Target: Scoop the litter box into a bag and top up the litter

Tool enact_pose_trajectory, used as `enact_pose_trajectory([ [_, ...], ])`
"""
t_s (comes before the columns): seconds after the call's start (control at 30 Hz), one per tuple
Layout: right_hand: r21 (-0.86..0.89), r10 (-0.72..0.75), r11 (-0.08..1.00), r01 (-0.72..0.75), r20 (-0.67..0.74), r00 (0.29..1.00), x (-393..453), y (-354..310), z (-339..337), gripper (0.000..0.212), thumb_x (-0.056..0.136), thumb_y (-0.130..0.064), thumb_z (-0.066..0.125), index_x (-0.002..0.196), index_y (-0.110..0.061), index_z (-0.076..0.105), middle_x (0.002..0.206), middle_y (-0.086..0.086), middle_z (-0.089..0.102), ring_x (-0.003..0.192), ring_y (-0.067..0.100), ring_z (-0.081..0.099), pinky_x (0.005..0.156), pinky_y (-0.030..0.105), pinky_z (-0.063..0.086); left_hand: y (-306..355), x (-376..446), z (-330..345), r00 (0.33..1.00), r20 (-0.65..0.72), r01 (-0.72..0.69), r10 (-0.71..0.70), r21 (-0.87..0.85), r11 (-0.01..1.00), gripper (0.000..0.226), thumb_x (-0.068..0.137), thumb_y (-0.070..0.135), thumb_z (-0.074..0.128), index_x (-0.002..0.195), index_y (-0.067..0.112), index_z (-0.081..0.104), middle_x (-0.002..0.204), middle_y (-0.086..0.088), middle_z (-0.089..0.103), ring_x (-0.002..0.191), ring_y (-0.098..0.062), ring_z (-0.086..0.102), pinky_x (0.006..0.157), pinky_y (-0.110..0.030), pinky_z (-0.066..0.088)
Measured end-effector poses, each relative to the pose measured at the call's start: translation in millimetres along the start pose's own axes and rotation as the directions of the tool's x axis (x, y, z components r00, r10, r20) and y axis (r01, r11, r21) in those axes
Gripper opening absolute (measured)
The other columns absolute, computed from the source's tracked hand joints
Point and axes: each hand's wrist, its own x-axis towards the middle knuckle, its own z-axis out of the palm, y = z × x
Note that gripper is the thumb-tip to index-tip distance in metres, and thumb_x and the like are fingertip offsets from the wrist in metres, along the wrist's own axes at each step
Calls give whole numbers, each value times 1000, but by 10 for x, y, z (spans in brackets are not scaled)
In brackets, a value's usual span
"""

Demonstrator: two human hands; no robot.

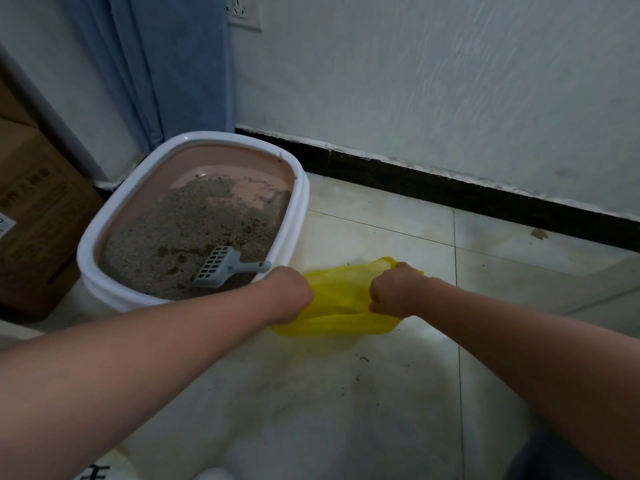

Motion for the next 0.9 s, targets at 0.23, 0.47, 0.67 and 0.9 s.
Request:
enact_pose_trajectory([
  [0.23,-17,245,969,-245,143,959,4,101,39,80,82,-75,44,138,-20,40,126,2,57,116,27,54,98,42,36,22,74,3,986,-70,152,-151,16,988,71,88,53,54,142,10,36,130,-9,48,106,-25,57,72,-34,40],
  [0.47,-7,248,969,-248,47,968,16,114,105,84,74,-76,57,135,-21,43,131,4,53,121,27,48,106,47,27,22,172,74,958,-255,166,-127,135,977,86,79,66,52,141,9,36,139,-17,37,120,-33,41,96,-46,35],
  [0.67,86,259,966,-244,-275,926,67,126,-11,50,80,-62,55,108,-21,55,106,0,63,109,27,50,104,48,25,-56,273,68,934,-324,127,-152,-97,987,83,79,75,48,135,13,43,142,-17,37,132,-38,31,102,-48,35],
  [0.9,261,392,891,-371,-31,920,246,73,211,95,71,-76,56,140,-17,28,127,6,53,112,27,56,86,40,39,49,473,23,935,-187,256,-302,-233,938,76,84,72,40,132,14,45,130,-13,46,113,-34,50,91,-45,41],
])
